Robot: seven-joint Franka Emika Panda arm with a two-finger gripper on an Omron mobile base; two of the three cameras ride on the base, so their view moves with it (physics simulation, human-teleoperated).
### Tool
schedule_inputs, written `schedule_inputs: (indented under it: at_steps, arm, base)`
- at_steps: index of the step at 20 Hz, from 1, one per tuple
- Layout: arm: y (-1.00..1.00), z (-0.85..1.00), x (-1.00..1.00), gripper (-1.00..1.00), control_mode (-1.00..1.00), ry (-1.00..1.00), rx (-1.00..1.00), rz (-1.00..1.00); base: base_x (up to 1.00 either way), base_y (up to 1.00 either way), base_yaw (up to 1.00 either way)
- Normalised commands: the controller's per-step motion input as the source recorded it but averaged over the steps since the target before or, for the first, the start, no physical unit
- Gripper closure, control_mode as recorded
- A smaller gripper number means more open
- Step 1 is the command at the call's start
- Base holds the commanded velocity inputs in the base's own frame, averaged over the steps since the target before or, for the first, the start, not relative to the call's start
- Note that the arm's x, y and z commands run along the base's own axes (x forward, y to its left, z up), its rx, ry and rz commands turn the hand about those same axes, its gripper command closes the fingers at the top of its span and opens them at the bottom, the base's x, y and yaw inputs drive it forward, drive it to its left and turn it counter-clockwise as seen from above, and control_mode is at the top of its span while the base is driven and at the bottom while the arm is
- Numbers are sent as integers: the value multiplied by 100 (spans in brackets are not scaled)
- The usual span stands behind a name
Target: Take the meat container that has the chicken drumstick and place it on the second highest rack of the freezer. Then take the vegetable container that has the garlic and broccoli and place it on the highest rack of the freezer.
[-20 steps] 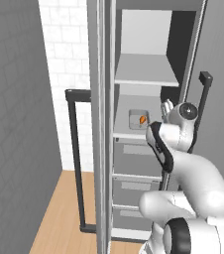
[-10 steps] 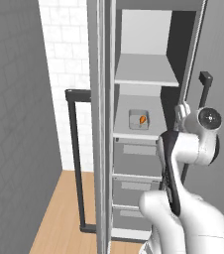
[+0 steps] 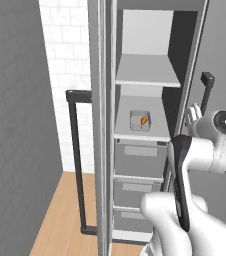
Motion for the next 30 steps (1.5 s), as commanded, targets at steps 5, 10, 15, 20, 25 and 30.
schedule_inputs:
  at_steps: [5, 10, 15, 20, 25, 30]
  arm:
    - [0, 0, 3, -100, -100, 1, 0, -2]
    - [0, 0, 0, -100, 100, 0, 0, 0]
    - [0, 0, 0, -100, 100, 0, 0, 0]
    - [0, 0, 0, -100, 100, 0, 0, 0]
    - [0, 0, 0, -100, 100, 0, 0, 0]
    - [0, 0, 0, -100, 100, 0, 0, 0]
  base:
    - [0, 0, 0]
    - [-52, -5, -14]
    - [-87, -28, -24]
    - [-82, -31, -37]
    - [-31, -34, -49]
    - [35, -60, -33]
